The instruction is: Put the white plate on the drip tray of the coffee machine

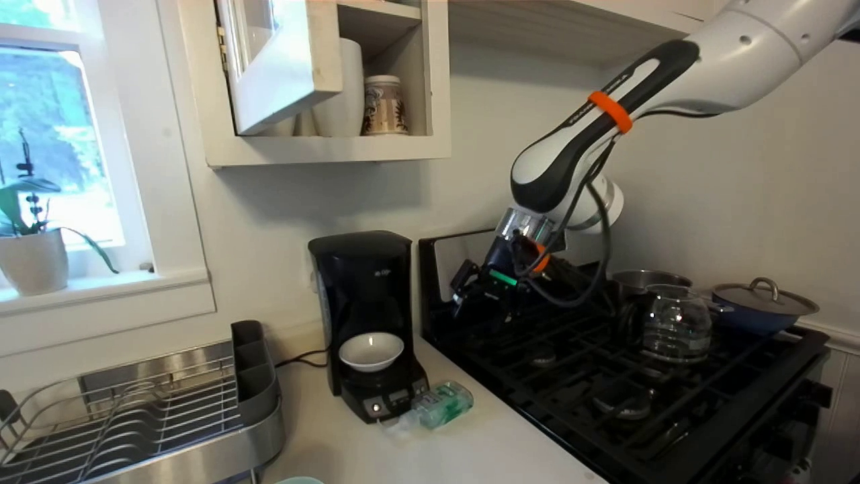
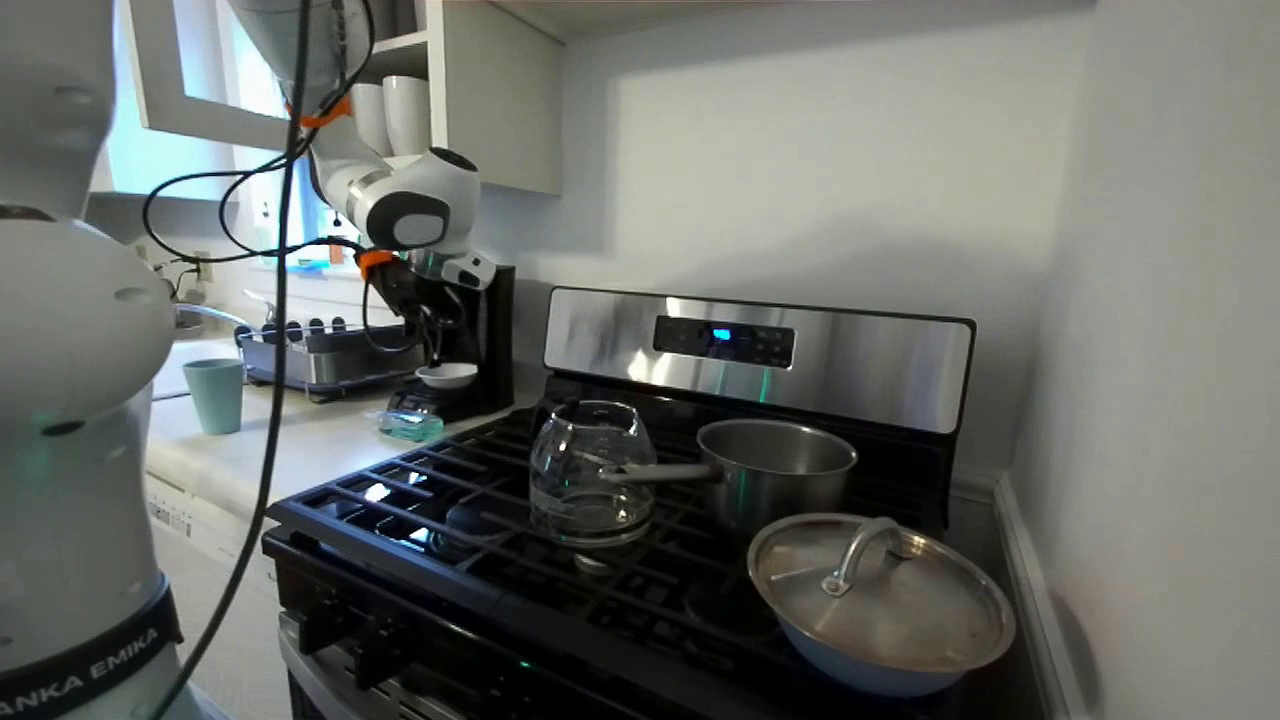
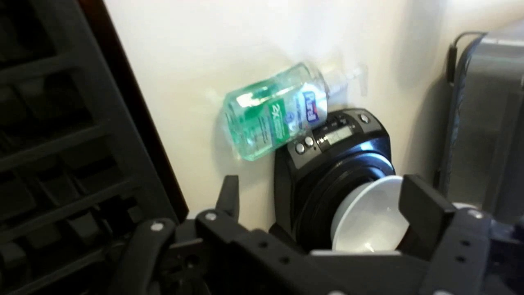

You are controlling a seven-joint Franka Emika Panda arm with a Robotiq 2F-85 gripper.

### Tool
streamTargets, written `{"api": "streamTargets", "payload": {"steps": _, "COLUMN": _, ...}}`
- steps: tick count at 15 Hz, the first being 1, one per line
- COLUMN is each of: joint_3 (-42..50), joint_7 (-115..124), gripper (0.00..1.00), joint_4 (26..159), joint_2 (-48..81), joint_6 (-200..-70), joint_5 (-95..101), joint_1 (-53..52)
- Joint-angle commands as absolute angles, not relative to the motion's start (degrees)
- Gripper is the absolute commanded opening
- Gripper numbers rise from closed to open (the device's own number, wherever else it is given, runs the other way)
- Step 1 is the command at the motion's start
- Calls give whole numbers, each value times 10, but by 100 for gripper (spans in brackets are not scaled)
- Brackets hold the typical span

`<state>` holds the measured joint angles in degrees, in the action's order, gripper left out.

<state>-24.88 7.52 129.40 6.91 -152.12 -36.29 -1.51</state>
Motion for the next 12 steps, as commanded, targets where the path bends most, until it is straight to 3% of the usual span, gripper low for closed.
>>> {"api": "streamTargets", "payload": {"steps": 1, "joint_3": -198, "joint_7": 83, "gripper": 100, "joint_4": 1379, "joint_2": -77, "joint_6": -1428, "joint_5": -313, "joint_1": -46}}
{"api": "streamTargets", "payload": {"steps": 8, "joint_3": -156, "joint_7": 231, "gripper": 100, "joint_4": 1439, "joint_2": -307, "joint_6": -1291, "joint_5": -139, "joint_1": -51}}
{"api": "streamTargets", "payload": {"steps": 9, "joint_3": -150, "joint_7": 191, "gripper": 100, "joint_4": 1408, "joint_2": -226, "joint_6": -1325, "joint_5": -158, "joint_1": -64}}
{"api": "streamTargets", "payload": {"steps": 12, "joint_3": -150, "joint_7": 219, "gripper": 100, "joint_4": 1425, "joint_2": -295, "joint_6": -1292, "joint_5": -146, "joint_1": -59}}
